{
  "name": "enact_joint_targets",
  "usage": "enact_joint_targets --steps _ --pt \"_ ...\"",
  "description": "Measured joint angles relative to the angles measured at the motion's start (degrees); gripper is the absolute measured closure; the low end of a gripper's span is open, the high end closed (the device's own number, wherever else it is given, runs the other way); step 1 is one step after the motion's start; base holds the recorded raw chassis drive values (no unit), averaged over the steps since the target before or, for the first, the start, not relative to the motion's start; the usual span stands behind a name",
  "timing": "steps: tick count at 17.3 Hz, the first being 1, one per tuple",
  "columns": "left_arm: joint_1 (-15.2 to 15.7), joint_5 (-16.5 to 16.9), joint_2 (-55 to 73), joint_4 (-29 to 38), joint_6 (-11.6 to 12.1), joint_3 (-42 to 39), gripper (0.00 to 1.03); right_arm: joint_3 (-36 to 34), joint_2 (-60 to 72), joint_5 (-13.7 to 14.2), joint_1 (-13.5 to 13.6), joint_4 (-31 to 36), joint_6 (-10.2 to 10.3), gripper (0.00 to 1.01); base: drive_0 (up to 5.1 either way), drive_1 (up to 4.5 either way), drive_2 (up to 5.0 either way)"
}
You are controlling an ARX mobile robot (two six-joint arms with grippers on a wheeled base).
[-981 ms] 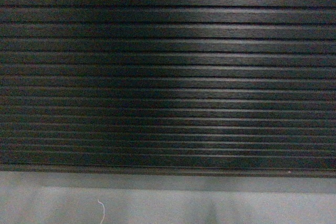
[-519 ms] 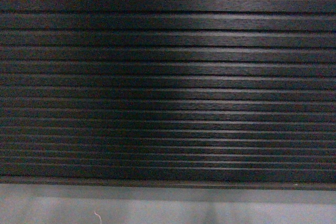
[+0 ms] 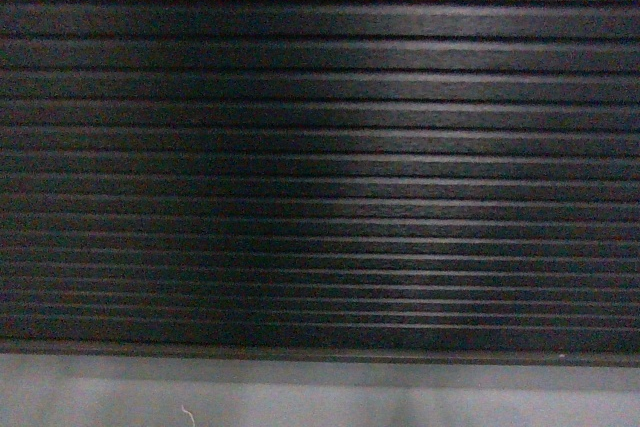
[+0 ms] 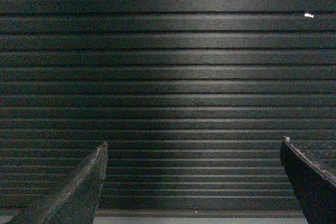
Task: Place dark red mango on scale at checkout
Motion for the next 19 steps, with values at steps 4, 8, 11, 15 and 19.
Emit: enact_joint_targets --steps 4,8,11,15,19 --pt "0.00 -0.13 0.00 0.22 -0.02 0.00 0.05 0.00 0.00 -0.11 0.00 0.11 0.00 0.03 0.0 0.00 0.0" --pt "0.00 -0.04 0.00 0.22 0.00 0.00 0.05 0.00 0.00 -0.04 0.00 0.11 -0.02 0.03 0.0 0.00 0.0" --pt "0.00 0.02 0.00 0.17 0.00 0.00 0.05 0.00 0.00 0.02 0.00 0.22 -0.11 0.03 0.0 0.00 0.0" --pt "0.00 0.04 0.00 0.22 0.02 0.00 0.05 0.00 0.00 0.02 0.00 0.13 -0.04 0.03 0.0 0.00 0.0" --pt "0.00 0.00 0.00 0.22 0.04 0.00 0.05 0.00 0.00 0.00 0.00 0.15 -0.02 0.03 0.0 0.00 0.0"
